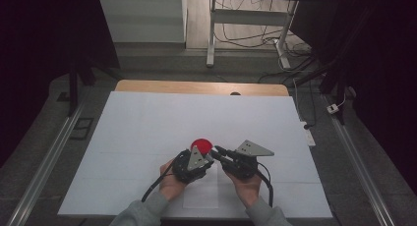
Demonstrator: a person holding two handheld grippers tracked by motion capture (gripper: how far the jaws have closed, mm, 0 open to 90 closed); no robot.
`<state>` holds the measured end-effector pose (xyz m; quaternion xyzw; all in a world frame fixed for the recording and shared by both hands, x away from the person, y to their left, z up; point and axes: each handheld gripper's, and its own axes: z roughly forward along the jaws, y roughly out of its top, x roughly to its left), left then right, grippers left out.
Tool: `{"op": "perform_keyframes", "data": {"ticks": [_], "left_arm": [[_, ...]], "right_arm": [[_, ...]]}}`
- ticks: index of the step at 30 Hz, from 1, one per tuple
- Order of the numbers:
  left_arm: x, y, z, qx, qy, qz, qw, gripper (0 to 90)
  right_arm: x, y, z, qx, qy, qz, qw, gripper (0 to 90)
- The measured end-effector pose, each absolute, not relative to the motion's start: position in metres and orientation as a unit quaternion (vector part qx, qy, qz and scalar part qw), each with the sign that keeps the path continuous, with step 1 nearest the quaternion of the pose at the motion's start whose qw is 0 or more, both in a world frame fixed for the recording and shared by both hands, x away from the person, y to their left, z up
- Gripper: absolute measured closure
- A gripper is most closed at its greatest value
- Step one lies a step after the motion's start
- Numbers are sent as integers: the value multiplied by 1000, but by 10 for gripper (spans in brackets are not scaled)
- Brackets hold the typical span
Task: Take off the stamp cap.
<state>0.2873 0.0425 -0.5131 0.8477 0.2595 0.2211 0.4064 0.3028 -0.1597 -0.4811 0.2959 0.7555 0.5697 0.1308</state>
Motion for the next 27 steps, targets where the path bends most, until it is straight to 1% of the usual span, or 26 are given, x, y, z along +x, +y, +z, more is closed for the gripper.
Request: {"op": "perform_keyframes", "data": {"ticks": [7, 16, 27], "left_arm": [[287, 42, -513, 851, 254, 229, 400, 657], [289, 43, -515, 844, 269, 199, 419, 656], [289, 46, -514, 840, 273, 182, 432, 656]], "right_arm": [[304, -160, -481, 297, 755, 570, 127, 754], [304, -161, -482, 302, 751, 574, 126, 754], [301, -159, -480, 294, 751, 575, 137, 754]]}}
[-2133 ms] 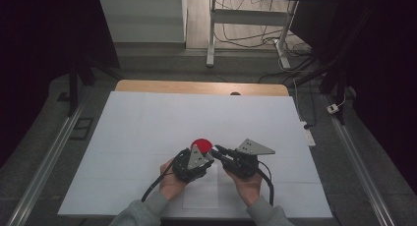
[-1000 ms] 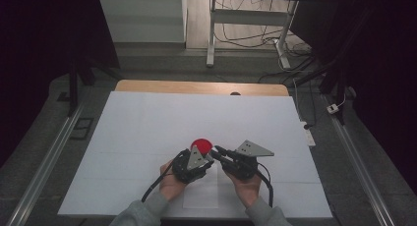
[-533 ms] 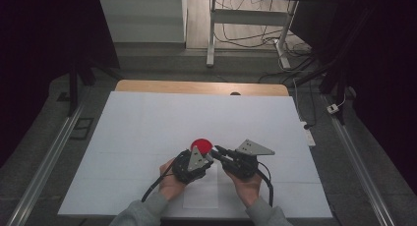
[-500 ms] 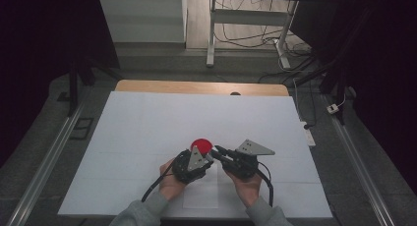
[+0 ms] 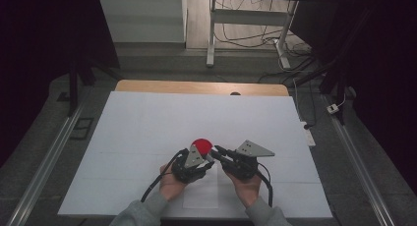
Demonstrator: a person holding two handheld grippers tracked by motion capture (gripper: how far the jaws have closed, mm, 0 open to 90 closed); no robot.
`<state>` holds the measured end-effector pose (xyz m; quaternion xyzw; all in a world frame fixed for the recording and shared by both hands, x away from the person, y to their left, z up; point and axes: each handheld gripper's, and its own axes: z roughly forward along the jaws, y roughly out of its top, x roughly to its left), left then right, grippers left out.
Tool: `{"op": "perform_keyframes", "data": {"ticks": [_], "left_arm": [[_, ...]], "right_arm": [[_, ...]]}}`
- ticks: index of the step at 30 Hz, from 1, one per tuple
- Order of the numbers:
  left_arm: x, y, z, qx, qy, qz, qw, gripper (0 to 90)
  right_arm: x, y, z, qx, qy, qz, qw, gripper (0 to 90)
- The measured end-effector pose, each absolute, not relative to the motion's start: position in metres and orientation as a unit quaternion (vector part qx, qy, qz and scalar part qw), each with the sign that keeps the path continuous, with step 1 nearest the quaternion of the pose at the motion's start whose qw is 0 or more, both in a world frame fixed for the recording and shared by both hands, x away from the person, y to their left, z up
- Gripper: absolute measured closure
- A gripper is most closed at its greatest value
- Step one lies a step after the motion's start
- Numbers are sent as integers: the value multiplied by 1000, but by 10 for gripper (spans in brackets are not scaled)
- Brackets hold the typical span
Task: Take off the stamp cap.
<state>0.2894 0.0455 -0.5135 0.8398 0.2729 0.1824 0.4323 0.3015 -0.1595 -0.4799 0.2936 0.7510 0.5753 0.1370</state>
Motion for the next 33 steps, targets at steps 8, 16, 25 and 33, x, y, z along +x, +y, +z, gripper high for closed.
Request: {"op": "perform_keyframes", "data": {"ticks": [8, 16, 25, 33], "left_arm": [[288, 44, -515, 846, 263, 204, 417, 657], [287, 43, -515, 854, 252, 221, 398, 658], [286, 43, -514, 858, 235, 254, 380, 658], [293, 51, -520, 848, 283, 194, 405, 659]], "right_arm": [[301, -158, -480, 290, 757, 569, 140, 756], [305, -159, -482, 299, 757, 568, 122, 756], [306, -159, -483, 300, 756, 570, 117, 756], [301, -163, -478, 303, 740, 581, 151, 757]]}}
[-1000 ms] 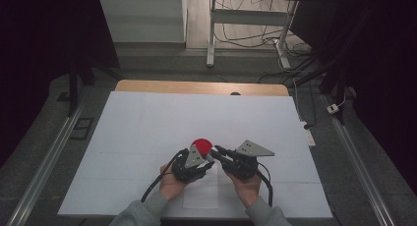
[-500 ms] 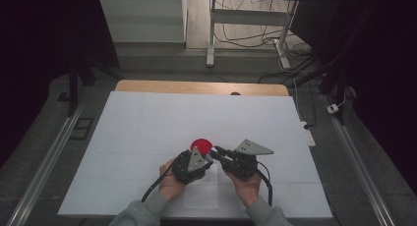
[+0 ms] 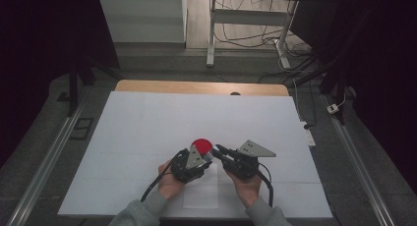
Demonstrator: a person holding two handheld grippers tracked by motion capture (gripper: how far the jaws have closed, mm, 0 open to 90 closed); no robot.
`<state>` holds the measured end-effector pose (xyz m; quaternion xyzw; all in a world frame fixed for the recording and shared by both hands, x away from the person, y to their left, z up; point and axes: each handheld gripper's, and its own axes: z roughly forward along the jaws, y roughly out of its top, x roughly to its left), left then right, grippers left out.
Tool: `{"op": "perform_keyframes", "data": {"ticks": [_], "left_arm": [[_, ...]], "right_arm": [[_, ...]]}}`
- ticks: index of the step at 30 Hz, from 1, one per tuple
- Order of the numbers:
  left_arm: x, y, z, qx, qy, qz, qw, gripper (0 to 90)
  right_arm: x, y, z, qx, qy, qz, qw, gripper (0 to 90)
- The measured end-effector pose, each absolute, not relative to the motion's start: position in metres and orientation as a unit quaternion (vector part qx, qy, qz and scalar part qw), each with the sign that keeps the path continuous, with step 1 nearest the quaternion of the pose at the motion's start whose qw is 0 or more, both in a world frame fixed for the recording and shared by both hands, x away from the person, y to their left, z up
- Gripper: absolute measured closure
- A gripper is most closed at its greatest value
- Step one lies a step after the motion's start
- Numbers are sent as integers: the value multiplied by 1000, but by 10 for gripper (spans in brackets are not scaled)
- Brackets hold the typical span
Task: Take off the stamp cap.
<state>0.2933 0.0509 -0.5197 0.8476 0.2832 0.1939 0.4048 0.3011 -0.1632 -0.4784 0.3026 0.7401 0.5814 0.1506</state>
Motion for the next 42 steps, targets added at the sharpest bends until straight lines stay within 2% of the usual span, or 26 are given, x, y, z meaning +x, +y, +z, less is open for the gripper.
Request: {"op": "perform_keyframes", "data": {"ticks": [3, 14, 22, 42], "left_arm": [[292, 53, -515, 843, 276, 209, 411, 659], [293, 59, -512, 842, 279, 213, 409, 657], [293, 79, -503, 830, 291, 196, 434, 656], [277, 139, -491, 809, 325, 188, 452, 655]], "right_arm": [[303, -171, -473, 309, 732, 589, 149, 757], [306, -175, -474, 310, 731, 591, 143, 756], [308, -178, -474, 309, 733, 589, 143, 755], [312, -182, -475, 296, 745, 580, 143, 755]]}}
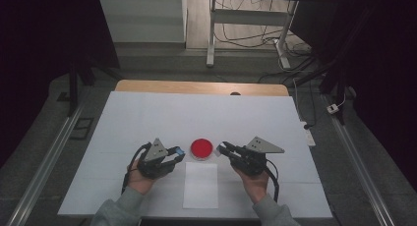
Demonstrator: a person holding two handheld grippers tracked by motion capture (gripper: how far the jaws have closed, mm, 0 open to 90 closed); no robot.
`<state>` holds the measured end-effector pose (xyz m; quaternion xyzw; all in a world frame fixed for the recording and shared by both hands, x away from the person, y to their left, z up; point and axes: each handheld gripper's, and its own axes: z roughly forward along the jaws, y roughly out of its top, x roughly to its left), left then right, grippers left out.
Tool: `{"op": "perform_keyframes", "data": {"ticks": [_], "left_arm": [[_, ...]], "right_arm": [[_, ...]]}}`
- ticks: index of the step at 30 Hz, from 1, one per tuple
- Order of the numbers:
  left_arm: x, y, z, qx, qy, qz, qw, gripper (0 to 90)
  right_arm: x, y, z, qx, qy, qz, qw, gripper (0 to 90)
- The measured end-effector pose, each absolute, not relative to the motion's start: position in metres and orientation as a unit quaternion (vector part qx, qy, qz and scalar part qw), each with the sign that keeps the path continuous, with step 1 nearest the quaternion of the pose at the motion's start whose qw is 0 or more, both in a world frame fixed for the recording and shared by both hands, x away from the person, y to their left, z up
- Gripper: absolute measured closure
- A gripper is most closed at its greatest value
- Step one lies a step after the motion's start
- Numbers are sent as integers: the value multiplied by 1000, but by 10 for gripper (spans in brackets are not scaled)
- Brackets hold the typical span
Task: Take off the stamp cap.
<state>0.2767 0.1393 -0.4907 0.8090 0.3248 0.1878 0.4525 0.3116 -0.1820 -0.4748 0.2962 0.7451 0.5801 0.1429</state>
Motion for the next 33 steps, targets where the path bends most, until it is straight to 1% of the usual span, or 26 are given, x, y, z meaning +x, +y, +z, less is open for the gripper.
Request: {"op": "perform_keyframes", "data": {"ticks": [20, 28, 33], "left_arm": [[248, 195, -500, 791, 369, 177, 455, 654], [237, 211, -504, 786, 382, 173, 455, 654], [235, 215, -504, 783, 385, 169, 457, 654]], "right_arm": [[315, -186, -475, 281, 756, 572, 149, 755], [315, -187, -475, 281, 757, 570, 153, 754], [314, -189, -473, 280, 756, 571, 154, 754]]}}
